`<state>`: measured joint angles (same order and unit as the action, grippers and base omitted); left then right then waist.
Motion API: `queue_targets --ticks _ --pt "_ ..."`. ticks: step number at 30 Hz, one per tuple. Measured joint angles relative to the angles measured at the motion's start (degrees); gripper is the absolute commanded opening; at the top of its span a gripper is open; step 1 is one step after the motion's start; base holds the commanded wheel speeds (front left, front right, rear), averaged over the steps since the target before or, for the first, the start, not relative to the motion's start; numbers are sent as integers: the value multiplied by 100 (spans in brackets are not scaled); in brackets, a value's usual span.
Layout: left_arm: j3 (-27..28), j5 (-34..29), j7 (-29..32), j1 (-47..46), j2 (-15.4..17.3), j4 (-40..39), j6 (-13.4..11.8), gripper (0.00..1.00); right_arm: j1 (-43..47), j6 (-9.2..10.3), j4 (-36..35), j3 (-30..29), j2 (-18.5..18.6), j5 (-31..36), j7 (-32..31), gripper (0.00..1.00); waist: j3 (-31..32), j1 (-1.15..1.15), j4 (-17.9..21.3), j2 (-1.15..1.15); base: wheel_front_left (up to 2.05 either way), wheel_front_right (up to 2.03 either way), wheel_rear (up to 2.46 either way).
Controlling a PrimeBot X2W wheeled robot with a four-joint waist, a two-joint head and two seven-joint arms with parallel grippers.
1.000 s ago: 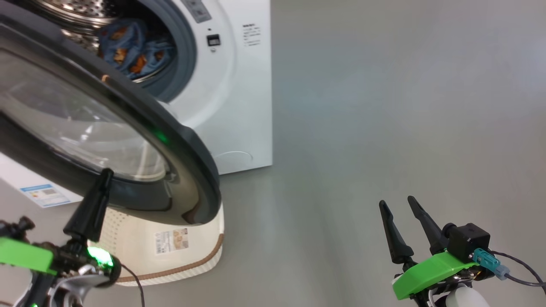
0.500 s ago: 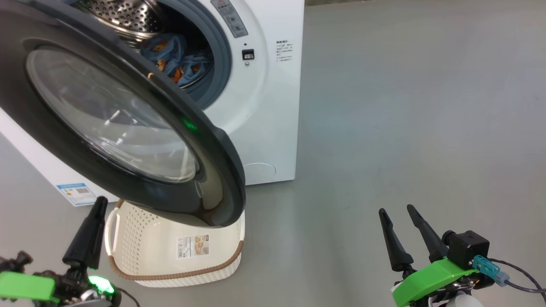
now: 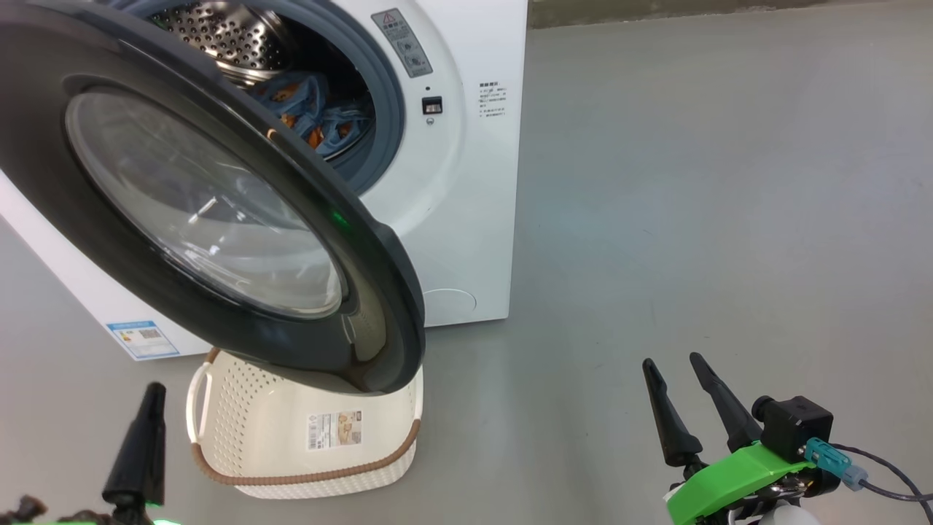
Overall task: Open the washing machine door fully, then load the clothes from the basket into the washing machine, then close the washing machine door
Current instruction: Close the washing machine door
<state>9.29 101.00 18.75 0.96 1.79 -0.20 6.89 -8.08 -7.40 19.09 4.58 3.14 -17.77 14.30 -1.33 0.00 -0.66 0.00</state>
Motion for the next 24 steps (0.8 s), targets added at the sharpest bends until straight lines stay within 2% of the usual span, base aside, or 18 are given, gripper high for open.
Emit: queue_targets --ticks 7,17,18,19,20,24 --pt "-202 -30 -553 274 3 -107 0 0 4 0 7 0 -1 -4 0 100 29 0 2 0 0 0 0" --pt "-347 -404 -913 358 9 -140 0 0 18 0 7 19 -1 -4 0 100 99 0 17 0 0 0 0" --pt "-350 -482 -949 358 11 -145 0 28 19 0 7 20 -1 -4 0 100 100 0 23 0 0 0 0" --pt "-350 -482 -949 358 11 -145 0 69 19 0 7 20 -1 -4 0 100 100 0 23 0 0 0 0" --pt "-359 -522 -982 358 11 -154 0 100 19 0 7 20 -1 -4 0 100 100 0 27 0 0 0 0" --pt "-387 -670 -1081 358 10 -203 0 100 85 0 4 14 -1 -3 0 100 101 0 24 0 0 0 0"
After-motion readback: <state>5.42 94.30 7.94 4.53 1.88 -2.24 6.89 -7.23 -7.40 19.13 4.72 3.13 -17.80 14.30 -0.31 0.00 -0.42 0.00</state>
